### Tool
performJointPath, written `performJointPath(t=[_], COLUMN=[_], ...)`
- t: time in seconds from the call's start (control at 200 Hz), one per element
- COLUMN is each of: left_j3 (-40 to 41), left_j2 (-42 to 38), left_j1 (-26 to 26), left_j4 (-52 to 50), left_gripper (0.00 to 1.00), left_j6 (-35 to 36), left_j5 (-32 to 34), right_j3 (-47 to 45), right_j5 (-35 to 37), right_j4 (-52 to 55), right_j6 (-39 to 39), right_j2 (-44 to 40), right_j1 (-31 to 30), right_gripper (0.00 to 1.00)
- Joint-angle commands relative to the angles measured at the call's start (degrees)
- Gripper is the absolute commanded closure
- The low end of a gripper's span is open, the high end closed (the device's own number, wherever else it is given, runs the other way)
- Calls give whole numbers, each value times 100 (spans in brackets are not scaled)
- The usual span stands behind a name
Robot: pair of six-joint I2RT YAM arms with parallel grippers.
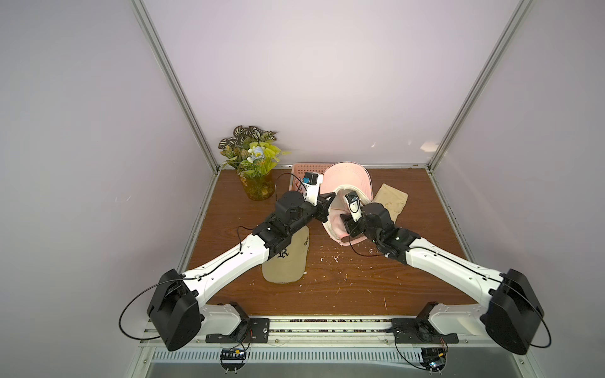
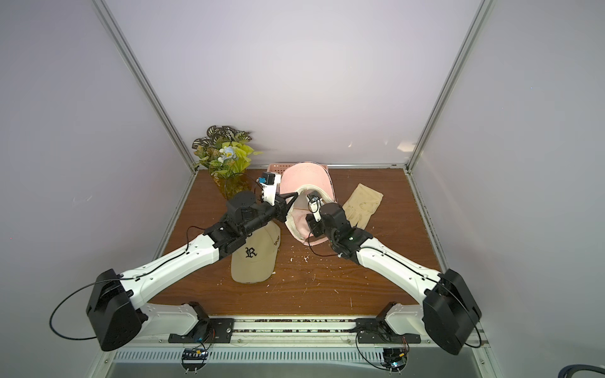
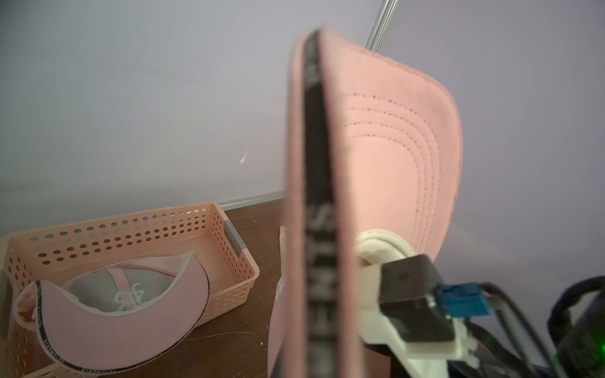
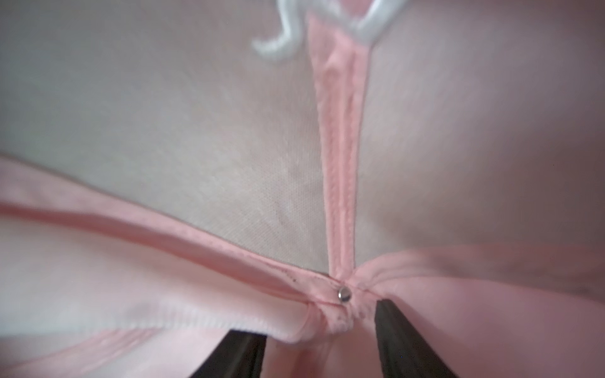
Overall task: Turn the baseball cap inside out
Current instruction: Turn over the baseball cap.
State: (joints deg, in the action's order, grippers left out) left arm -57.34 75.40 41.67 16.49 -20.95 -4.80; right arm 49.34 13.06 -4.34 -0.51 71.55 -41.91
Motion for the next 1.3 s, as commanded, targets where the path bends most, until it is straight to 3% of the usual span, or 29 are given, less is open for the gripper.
performJointPath(t=[0.0,0.185,0.32,0.375,0.545,0.711,0.816,0.951,1.081,1.186,1.296], left_j3=[66,32,27,30,30,28,16,60,79,83,96], left_j2=[67,48,-24,-34,-8,105,185,221,171,100,34], left_j1=[43,38,36,42,41,34,39,37,41,43,35], left_j4=[-8,3,80,75,30,82,91,72,92,125,226], left_gripper=[100,100,100,100,100,100,100,100,100,100,100], left_j6=[135,68,30,40,19,30,54,42,-41,-145,-284], left_j5=[173,52,-4,61,533,827,813,550,266,151,174], right_j3=[-217,-153,9,5,140,392,250,-45,13,178,269], right_j5=[-94,1017,1209,810,-1474,-2454,-2549,-1722,-739,-657,-862], right_j4=[-1143,-893,-446,-379,113,600,165,-694,-897,-839,-867], right_j6=[-123,-49,34,98,784,1103,945,543,292,257,85], right_j2=[-609,-621,-389,-370,-430,-490,-715,-947,-695,-268,136], right_j1=[18,26,27,34,47,60,117,138,135,134,119], right_gripper=[41,40,39,37,33,31,31,35,52,65,67])
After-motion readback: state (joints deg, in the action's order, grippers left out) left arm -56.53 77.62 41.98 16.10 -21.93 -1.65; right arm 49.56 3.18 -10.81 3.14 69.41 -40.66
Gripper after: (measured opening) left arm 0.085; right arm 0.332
